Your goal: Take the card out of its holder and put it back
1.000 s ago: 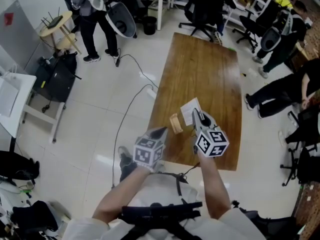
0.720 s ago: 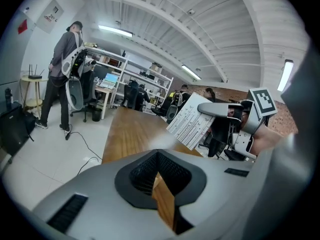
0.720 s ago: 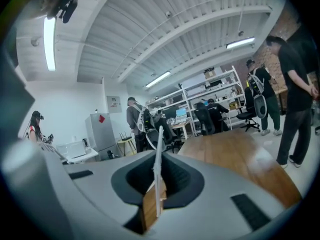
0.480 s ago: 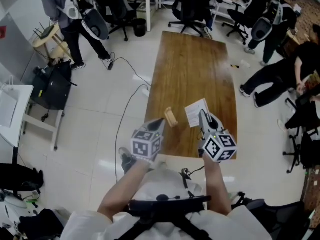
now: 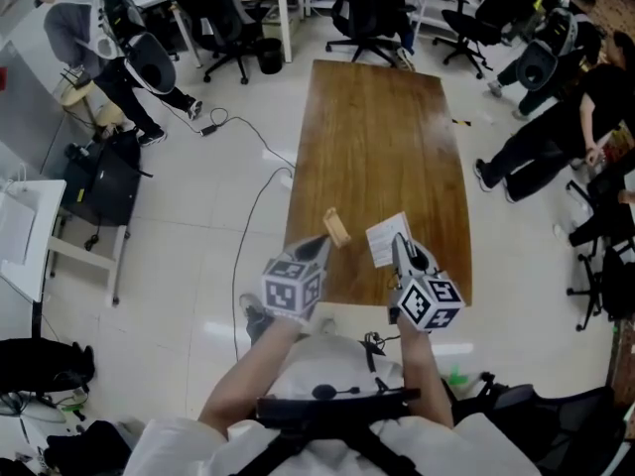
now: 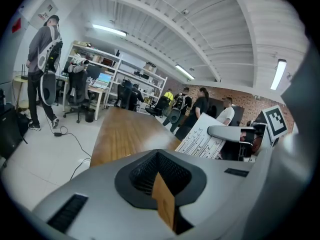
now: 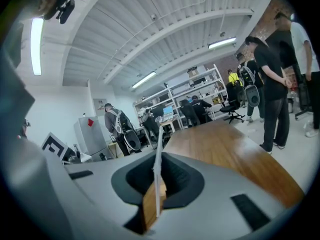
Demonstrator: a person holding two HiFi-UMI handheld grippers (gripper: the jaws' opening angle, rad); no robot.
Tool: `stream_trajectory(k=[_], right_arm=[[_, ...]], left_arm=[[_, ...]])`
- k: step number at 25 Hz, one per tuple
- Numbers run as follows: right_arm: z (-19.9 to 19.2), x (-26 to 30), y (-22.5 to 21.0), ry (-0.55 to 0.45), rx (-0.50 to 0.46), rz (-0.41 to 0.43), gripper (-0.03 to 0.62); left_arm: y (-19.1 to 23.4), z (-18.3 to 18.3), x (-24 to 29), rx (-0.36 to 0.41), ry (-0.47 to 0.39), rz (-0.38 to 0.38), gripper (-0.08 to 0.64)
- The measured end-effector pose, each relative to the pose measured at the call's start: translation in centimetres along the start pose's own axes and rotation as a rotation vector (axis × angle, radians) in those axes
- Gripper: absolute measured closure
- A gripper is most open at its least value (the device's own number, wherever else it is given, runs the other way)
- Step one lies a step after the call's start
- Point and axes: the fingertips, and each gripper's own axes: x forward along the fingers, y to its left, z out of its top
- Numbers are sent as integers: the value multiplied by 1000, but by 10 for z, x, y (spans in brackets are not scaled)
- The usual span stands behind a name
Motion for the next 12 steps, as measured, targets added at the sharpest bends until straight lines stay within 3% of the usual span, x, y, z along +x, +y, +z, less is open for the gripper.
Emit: stream_trajectory(k=[12], right_arm=[[9, 4, 11, -16, -12, 18, 572]], left_arm=[[10, 6, -13, 5, -22, 27, 566]])
